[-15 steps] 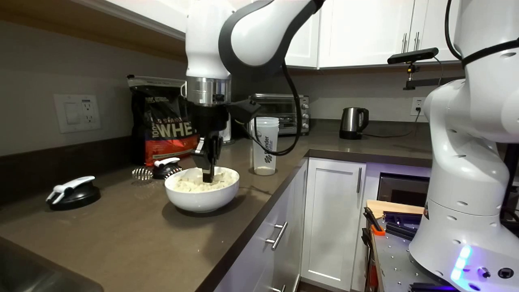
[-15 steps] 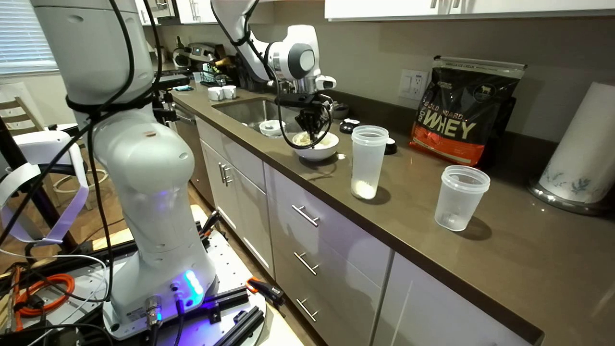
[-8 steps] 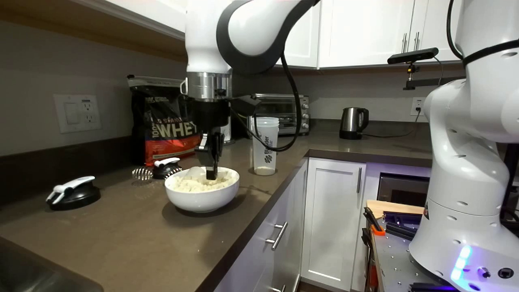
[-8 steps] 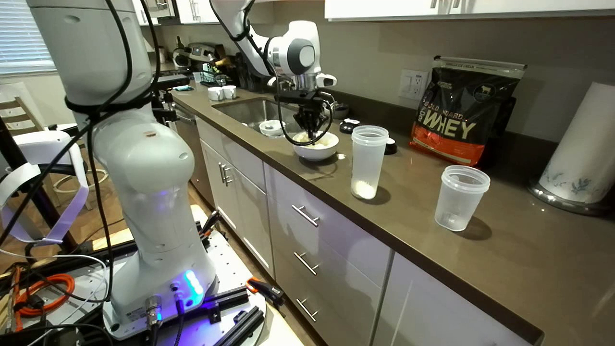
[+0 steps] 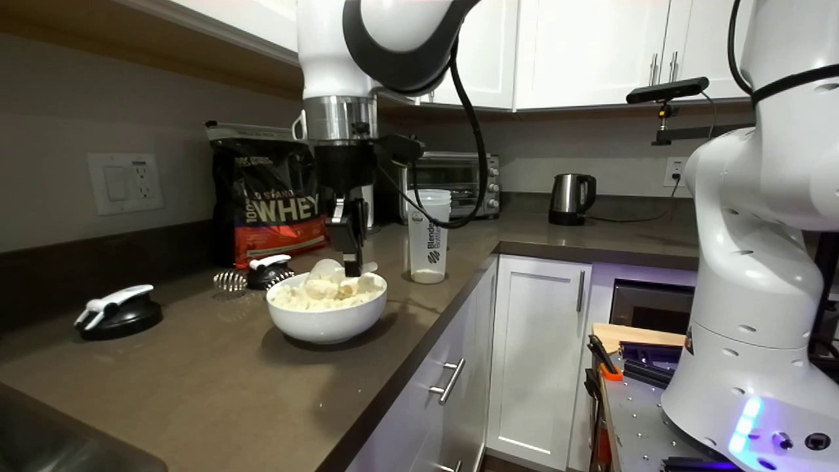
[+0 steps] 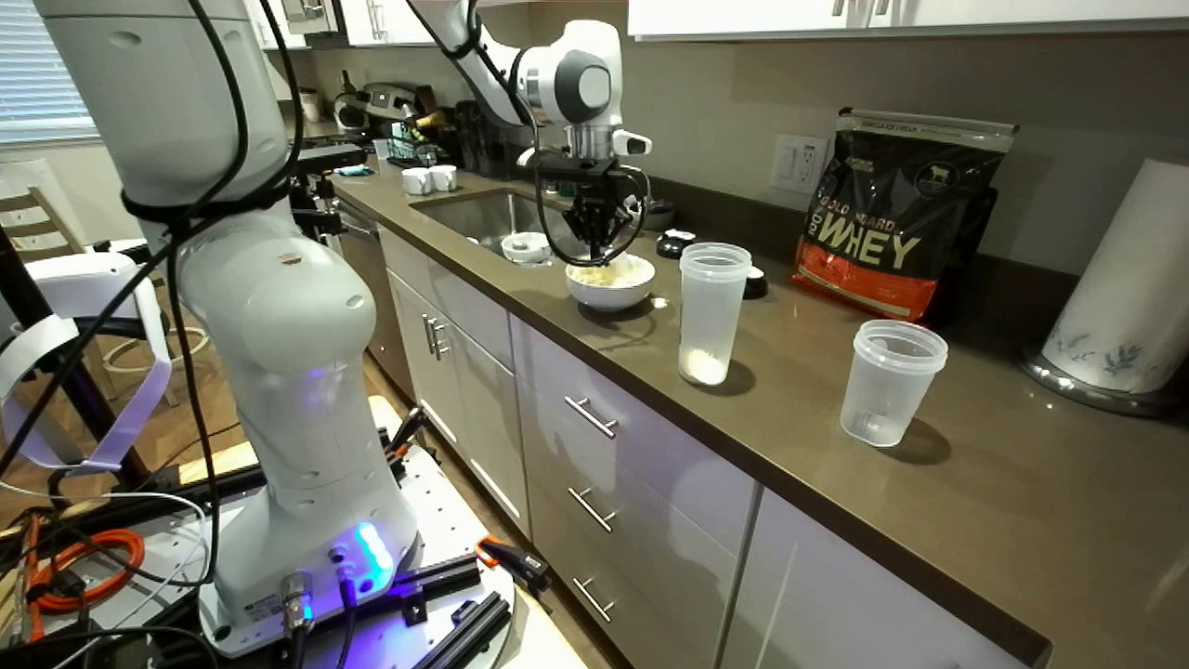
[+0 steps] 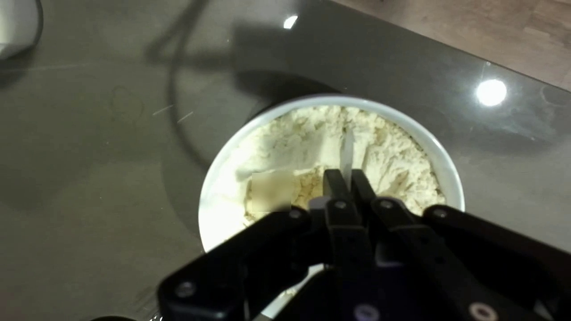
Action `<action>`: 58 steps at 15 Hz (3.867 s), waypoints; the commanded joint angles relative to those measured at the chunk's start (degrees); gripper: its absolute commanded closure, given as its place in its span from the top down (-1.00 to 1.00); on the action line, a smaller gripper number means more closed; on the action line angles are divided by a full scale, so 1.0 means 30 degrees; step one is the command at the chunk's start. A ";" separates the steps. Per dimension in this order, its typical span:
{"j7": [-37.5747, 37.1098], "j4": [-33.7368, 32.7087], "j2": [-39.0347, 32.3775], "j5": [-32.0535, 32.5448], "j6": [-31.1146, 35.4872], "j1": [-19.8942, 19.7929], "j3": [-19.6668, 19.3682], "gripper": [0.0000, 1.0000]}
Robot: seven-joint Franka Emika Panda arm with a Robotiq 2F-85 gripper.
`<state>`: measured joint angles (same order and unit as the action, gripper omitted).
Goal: Pick up the small scoop and scoop some powder from the bowl and put it in the plastic container to the right.
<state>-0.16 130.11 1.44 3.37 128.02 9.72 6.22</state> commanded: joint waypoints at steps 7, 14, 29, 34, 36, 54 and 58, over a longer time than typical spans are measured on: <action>0.2603 0.0039 0.0230 -0.4822 0.0033 -0.0702 -0.0408 -0.94; 0.3955 0.0167 0.0623 -0.7312 -0.0122 -0.1082 -0.0775 -0.94; 0.3740 0.0539 0.3563 -0.7838 -0.2101 -0.1122 -0.1473 -0.94; 0.3875 0.0835 0.4398 -0.8829 -0.2414 -0.1187 -0.2185 -0.94; 0.3899 0.1015 0.4696 -0.9274 -0.2358 -0.1225 -0.2481 -0.94; 0.3451 0.2639 0.7985 -0.9499 -0.1540 -0.2304 -0.4266 -0.94; 0.3194 0.2738 0.8473 -0.9249 -0.1331 -0.2848 -0.4580 -0.94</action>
<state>9.80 136.67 24.71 -24.17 122.37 2.70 -7.45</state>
